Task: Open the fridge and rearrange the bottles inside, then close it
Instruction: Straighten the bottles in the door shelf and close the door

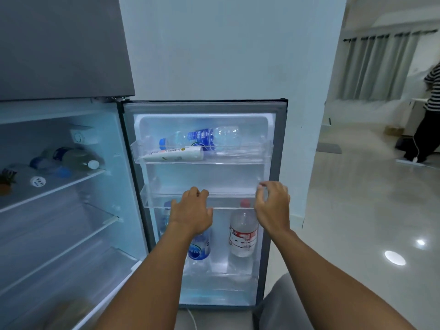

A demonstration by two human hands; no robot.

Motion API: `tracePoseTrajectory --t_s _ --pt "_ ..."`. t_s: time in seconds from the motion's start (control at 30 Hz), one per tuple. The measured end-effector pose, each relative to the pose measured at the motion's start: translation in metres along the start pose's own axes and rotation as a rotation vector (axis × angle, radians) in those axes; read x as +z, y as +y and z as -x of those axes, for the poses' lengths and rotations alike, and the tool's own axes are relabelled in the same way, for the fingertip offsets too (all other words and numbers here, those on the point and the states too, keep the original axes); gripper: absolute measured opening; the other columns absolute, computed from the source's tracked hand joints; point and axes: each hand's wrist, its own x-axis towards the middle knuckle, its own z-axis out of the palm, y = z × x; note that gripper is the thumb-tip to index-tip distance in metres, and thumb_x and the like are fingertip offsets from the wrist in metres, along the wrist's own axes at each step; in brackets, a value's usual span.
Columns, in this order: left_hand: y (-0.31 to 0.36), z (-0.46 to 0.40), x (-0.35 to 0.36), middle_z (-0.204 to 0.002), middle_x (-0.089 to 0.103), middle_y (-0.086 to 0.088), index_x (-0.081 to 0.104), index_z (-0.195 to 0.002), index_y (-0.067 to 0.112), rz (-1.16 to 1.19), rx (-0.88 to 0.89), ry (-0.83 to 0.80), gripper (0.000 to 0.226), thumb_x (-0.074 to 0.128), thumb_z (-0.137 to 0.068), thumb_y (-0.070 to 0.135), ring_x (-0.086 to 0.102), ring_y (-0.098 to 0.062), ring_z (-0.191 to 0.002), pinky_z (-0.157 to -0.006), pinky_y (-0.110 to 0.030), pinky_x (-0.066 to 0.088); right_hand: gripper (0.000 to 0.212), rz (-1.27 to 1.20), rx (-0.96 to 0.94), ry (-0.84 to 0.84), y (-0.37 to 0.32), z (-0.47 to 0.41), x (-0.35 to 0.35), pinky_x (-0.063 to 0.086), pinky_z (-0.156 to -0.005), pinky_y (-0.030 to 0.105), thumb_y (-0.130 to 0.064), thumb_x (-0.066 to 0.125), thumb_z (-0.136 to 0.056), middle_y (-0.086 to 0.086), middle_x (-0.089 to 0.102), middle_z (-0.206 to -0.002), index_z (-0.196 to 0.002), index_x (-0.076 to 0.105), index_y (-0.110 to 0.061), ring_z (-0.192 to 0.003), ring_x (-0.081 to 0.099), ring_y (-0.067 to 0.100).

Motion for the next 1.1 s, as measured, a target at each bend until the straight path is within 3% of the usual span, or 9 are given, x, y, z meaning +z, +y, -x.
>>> tracePoseTrajectory --t_s 0.07,0.17,0.4,0.47,0.53,0.67,0.8,0.97,1.1 --pt "0.004 0.008 -0.001 -0.132 0.045 -0.005 0.043 -0.133 0.02 0.029 -0.054 -0.003 0.043 0.041 -0.096 0.042 0.046 -0.025 -0.123 -0.098 -0.053 0.039 0.028 -0.039 0.13 0.03 0.006 -0.004 -0.01 0.039 -0.099 0.034 -0.027 0.051 -0.099 0.005 0.056 -0.127 -0.123 0.057 -0.014 -0.121 0.047 0.023" --pt "0.009 0.023 -0.005 -0.129 0.047 -0.005 0.047 -0.127 0.017 0.058 -0.134 0.019 0.036 0.038 -0.098 0.037 0.048 -0.026 -0.118 -0.098 -0.051 0.04 0.048 -0.084 0.29 -0.088 0.012 -0.008 -0.025 0.034 -0.111 0.042 -0.036 0.043 -0.102 0.008 0.041 -0.149 -0.144 0.04 -0.012 -0.137 0.038 0.027" --pt "0.02 0.068 -0.023 -0.134 0.049 -0.004 0.051 -0.129 0.018 0.103 -0.253 0.053 0.036 0.035 -0.097 0.02 0.042 -0.025 -0.128 -0.101 -0.047 0.033 0.056 -0.359 0.295 -0.319 0.011 0.016 -0.05 0.027 -0.116 0.04 -0.041 0.034 -0.103 0.002 0.027 -0.16 -0.154 0.016 -0.024 -0.145 0.029 0.023" --pt "0.031 0.084 -0.031 -0.127 0.055 -0.003 0.056 -0.121 0.02 0.117 -0.244 0.086 0.033 0.034 -0.097 0.021 0.045 -0.024 -0.124 -0.098 -0.045 0.033 0.052 -0.4 0.3 -0.325 0.008 0.026 -0.057 0.032 -0.114 0.043 -0.039 0.035 -0.103 0.002 0.036 -0.154 -0.152 0.024 -0.024 -0.138 0.038 0.024" --pt "0.045 0.1 -0.039 -0.114 0.062 -0.001 0.061 -0.108 0.021 0.126 -0.227 0.16 0.029 0.034 -0.096 0.022 0.052 -0.024 -0.113 -0.093 -0.043 0.036 0.042 -0.443 0.277 -0.291 0.006 0.04 -0.066 0.042 -0.102 0.041 -0.034 0.036 -0.099 0.001 0.054 -0.137 -0.14 0.042 -0.025 -0.121 0.052 0.023" --pt "0.07 0.136 -0.051 -0.095 0.064 0.005 0.059 -0.094 0.024 0.278 -0.233 0.436 0.027 0.036 -0.098 0.037 0.06 -0.022 -0.092 -0.083 -0.04 0.047 0.045 -0.551 0.137 -0.3 0.0 0.07 -0.088 0.05 -0.081 0.034 -0.023 0.033 -0.084 0.001 0.071 -0.105 -0.116 0.064 -0.026 -0.092 0.063 0.021" --pt "0.076 0.168 -0.058 -0.106 0.065 0.007 0.059 -0.115 0.023 0.371 -0.336 0.547 0.05 0.038 -0.093 0.062 0.062 -0.016 -0.1 -0.089 -0.04 0.05 0.044 -0.685 0.022 -0.497 -0.022 0.082 -0.091 0.053 -0.05 0.032 -0.015 0.033 -0.082 0.012 0.071 -0.087 -0.095 0.075 -0.021 -0.062 0.062 0.032" --pt "0.062 0.207 -0.064 -0.107 0.06 0.011 0.05 -0.109 0.036 0.392 -0.438 0.627 0.059 0.037 -0.078 0.084 0.061 -0.017 -0.1 -0.08 -0.037 0.049 0.044 -0.788 -0.046 -0.823 -0.067 0.095 -0.078 0.059 -0.054 0.038 -0.014 0.033 -0.078 0.009 0.072 -0.081 -0.091 0.076 -0.013 -0.074 0.07 0.026" --pt "0.039 0.234 -0.068 -0.148 0.038 0.003 0.019 -0.148 0.032 0.313 -0.617 0.521 0.116 0.043 -0.056 0.099 0.041 -0.022 -0.135 -0.1 -0.045 0.043 0.042 -0.765 -0.125 -1.037 -0.1 0.109 -0.056 0.062 -0.061 0.041 -0.006 0.036 -0.086 0.002 0.076 -0.087 -0.094 0.077 -0.01 -0.082 0.073 0.02"
